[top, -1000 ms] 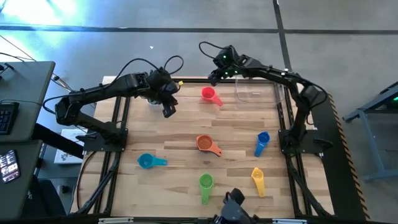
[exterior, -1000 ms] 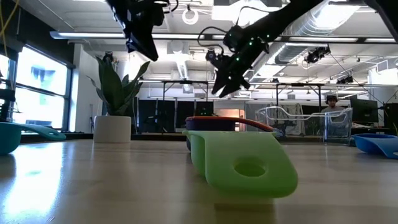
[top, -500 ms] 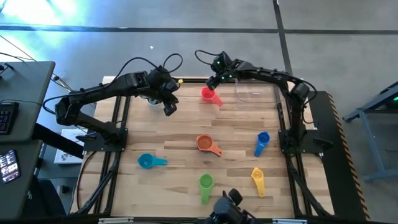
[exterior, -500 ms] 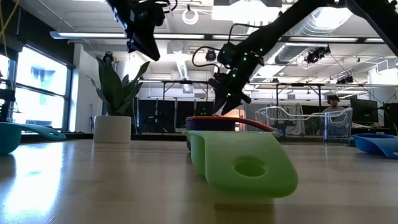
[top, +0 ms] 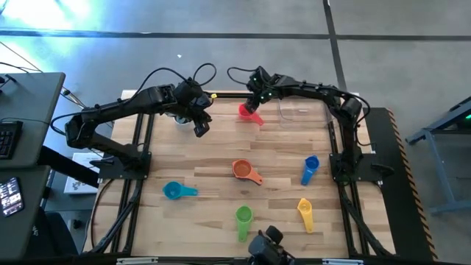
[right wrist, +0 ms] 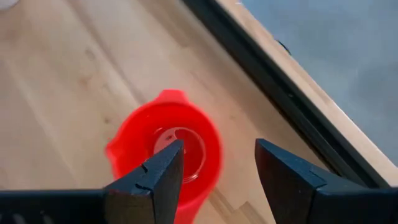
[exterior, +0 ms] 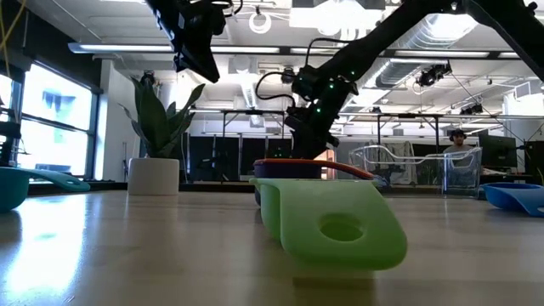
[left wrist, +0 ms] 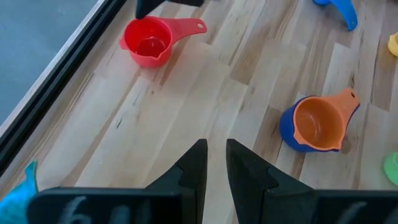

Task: Nest measuring cups in basket
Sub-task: Stack the red measuring cup on top of the orange measuring cup

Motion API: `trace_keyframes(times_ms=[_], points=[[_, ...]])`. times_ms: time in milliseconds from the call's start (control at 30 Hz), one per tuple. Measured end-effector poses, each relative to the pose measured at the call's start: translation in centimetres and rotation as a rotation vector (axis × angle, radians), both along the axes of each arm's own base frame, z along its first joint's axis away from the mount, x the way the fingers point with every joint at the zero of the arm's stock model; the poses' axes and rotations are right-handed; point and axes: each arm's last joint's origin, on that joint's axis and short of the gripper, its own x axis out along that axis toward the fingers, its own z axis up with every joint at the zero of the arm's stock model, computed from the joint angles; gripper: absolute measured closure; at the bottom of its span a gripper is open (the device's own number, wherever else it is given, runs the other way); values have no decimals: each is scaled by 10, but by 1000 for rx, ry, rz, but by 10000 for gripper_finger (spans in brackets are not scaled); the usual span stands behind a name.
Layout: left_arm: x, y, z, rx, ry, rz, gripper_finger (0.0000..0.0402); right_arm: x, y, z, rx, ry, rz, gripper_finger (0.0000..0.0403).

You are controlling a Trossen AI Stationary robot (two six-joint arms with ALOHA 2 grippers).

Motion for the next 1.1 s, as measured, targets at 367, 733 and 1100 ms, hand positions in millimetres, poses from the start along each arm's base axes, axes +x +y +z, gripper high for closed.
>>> trace_keyframes(times_ms=[367,733,1100], points=[[0,0,0,5,2,-7,353,-3,-3,-1,-34,26,57,213],[0,0,0,5,2,-7,353,-1,-6,-17,-22,54,115,213],[0,0,0,1,0,-1,353,0,-7,-27,-12,82,100,222]])
